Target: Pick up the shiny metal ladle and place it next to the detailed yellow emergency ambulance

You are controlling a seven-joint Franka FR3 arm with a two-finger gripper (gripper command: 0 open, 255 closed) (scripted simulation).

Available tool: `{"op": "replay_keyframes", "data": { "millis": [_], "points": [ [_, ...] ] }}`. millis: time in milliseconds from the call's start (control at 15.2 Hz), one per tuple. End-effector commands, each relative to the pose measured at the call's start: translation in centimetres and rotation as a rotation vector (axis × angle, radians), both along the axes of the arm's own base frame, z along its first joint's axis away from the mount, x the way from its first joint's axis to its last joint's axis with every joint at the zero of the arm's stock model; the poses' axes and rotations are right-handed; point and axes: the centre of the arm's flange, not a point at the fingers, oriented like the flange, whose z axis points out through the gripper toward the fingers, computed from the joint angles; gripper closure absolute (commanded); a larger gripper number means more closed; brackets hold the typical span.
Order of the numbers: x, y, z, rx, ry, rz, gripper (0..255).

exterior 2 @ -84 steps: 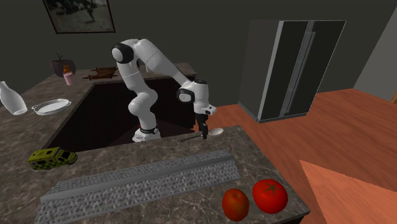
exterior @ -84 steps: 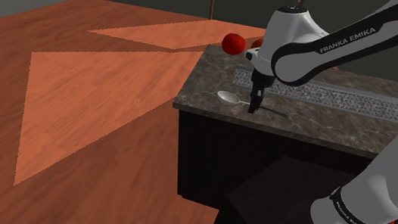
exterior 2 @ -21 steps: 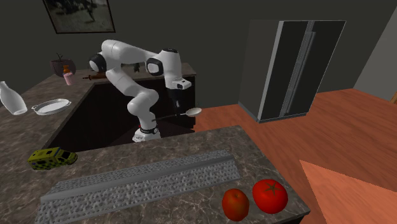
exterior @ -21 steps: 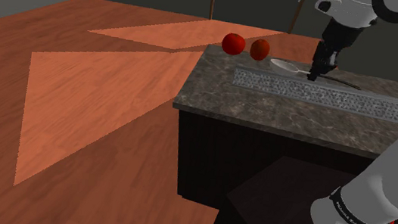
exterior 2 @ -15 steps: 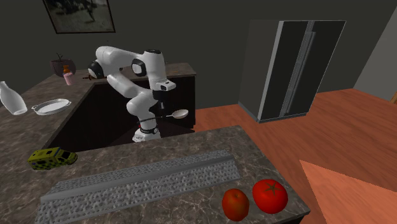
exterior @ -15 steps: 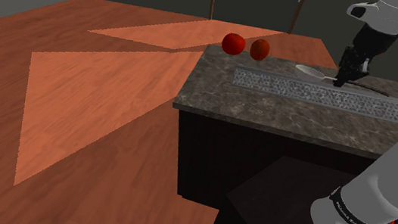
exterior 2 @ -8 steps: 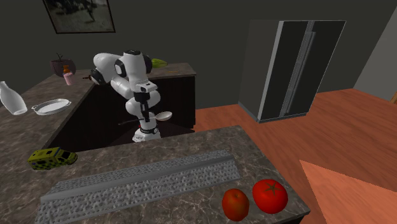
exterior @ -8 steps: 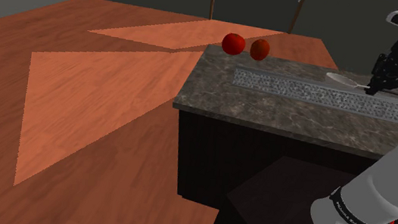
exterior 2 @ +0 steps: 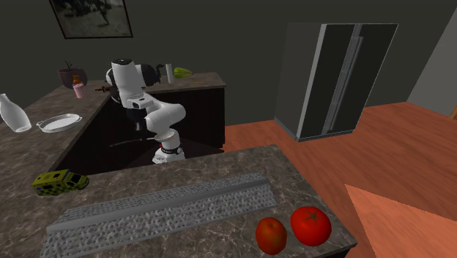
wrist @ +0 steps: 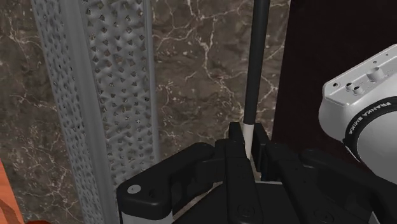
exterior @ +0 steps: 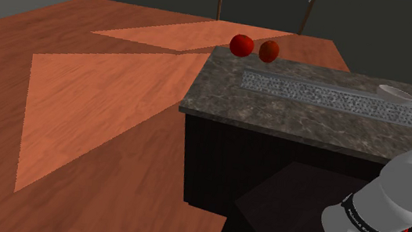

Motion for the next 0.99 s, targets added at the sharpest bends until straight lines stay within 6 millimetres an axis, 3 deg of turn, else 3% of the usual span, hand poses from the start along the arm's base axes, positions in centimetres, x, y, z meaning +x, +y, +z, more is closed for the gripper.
{"op": "replay_keyframes", "data": {
  "millis": [0,528,924],
  "points": [
    [-2.1,-1.8,-0.1,0.0,0.001,0.001,255],
    [-10.2,-8.3,0.0,0.0,0.001,0.001,255],
    [-10.2,-8.3,-3.2,0.0,0.001,0.001,255]
  ]
}}
